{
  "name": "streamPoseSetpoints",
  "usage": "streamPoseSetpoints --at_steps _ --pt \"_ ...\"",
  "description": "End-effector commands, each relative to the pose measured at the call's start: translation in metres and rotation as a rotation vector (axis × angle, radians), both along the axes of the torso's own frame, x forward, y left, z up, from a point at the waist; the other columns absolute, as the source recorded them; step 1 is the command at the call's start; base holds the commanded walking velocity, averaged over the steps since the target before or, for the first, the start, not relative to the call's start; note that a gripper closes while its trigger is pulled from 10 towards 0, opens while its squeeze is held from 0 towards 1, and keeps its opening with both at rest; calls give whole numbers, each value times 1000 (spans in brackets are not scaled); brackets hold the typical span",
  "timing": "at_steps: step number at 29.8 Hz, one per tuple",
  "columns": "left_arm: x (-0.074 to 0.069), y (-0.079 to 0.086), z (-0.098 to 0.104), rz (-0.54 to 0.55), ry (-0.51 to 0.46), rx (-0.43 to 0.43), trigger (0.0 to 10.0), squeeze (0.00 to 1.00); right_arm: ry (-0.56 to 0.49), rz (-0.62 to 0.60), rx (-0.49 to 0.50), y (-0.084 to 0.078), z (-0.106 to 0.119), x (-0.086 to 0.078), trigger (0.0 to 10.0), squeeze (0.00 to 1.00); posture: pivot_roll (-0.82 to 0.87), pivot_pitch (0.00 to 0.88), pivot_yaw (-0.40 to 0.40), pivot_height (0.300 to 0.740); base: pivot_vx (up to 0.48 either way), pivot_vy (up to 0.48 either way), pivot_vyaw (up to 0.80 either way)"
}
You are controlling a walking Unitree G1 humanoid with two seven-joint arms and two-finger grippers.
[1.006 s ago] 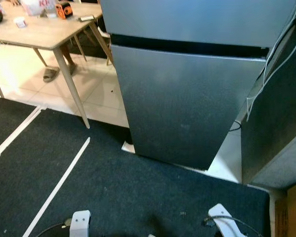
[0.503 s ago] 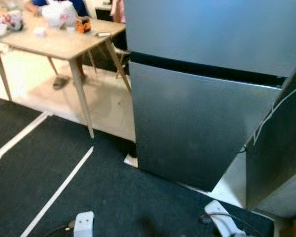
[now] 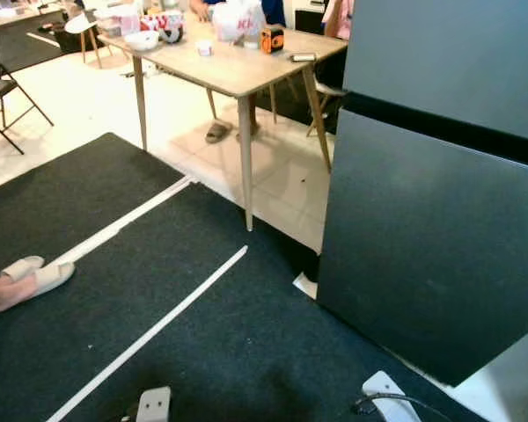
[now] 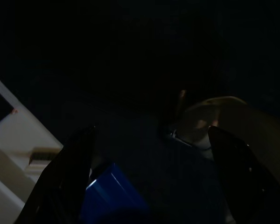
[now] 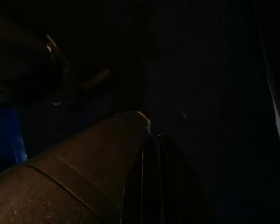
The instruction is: Restocking fridge
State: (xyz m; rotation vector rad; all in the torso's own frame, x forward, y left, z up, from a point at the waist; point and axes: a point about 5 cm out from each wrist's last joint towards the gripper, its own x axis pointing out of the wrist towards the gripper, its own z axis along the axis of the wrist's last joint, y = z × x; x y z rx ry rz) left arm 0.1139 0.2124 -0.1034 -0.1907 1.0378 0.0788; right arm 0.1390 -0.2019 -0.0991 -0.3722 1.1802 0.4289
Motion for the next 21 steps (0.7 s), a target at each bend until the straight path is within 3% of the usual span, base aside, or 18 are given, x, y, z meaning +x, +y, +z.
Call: streamPoseSetpoints --at_steps 1,6,21 --pt "0 4 0 11 6 6 10000 0 -17 -21 1 0 1 3 10000 0 -9 4 29 740 0 0 675" --pt "-1 1 0 -1 15 -8 10000 0 -27 -56 -13 -9 3 6 10000 0 -10 4 34 740 0 0 675" --pt "-2 -5 -2 -2 21 -23 10000 0 -19 -40 -6 -3 1 4 10000 0 -9 2 26 740 0 0 676"
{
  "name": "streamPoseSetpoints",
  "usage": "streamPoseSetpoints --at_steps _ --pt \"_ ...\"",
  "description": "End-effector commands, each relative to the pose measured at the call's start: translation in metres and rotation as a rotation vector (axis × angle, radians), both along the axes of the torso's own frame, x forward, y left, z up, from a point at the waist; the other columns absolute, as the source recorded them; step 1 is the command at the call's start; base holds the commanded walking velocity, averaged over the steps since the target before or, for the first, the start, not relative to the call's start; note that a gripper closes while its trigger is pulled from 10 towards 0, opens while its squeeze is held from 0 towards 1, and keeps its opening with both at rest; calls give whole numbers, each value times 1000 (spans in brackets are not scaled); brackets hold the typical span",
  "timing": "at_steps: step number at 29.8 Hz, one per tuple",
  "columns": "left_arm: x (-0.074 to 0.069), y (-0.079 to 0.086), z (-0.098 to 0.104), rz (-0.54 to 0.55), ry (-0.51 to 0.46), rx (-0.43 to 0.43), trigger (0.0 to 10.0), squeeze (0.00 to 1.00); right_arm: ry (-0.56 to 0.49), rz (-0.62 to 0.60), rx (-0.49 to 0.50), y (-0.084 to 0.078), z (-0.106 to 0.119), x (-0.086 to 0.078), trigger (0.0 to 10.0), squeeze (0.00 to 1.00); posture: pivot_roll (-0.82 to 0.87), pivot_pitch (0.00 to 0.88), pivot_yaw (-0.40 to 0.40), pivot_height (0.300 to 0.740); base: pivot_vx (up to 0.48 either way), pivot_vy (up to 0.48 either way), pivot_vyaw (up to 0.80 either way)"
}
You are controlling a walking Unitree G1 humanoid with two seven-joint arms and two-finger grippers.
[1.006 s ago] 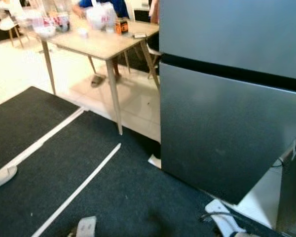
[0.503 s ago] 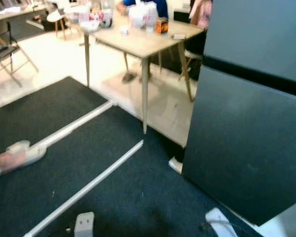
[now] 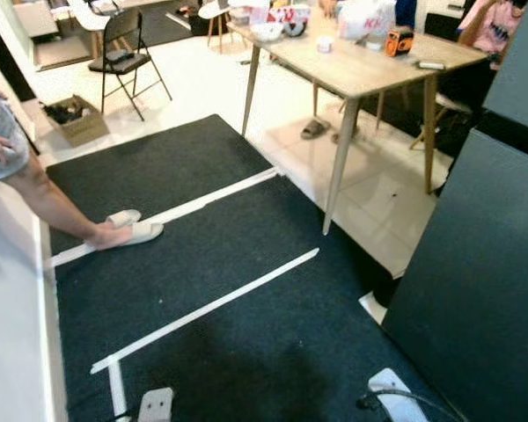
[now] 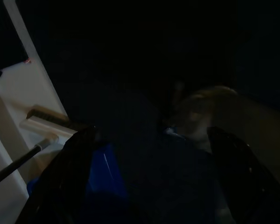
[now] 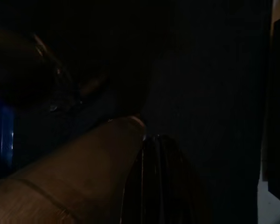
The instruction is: Restocking fridge
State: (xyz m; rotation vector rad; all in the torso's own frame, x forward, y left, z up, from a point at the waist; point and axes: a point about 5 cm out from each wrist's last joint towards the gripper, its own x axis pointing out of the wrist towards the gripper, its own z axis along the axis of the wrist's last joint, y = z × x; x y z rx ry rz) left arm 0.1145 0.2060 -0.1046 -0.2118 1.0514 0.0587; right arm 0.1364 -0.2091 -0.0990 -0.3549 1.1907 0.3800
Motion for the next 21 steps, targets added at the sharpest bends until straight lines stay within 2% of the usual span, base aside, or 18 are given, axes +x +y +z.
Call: streamPoseSetpoints --at_steps 1,5,12,19,21 --pt "-2 2 0 4 8 4 10000 0 -21 9 -2 4 1 6 10000 0 -9 2 26 740 0 0 675" --pt "-2 1 0 -1 7 -1 10000 0 -28 24 -65 0 1 6 10000 0 -11 3 26 740 0 0 478" --pt "-2 -3 -1 -31 -1 -14 10000 0 -41 -8 -49 1 2 8 10000 0 -12 6 24 740 0 0 0" --pt "-4 -5 -1 -58 -2 -20 10000 0 -41 -4 -45 3 1 7 10000 0 -13 7 23 740 280 0 0" --pt "-4 -6 -1 -74 -2 -18 10000 0 -24 29 -74 2 0 5 10000 0 -13 7 23 740 326 0 0"
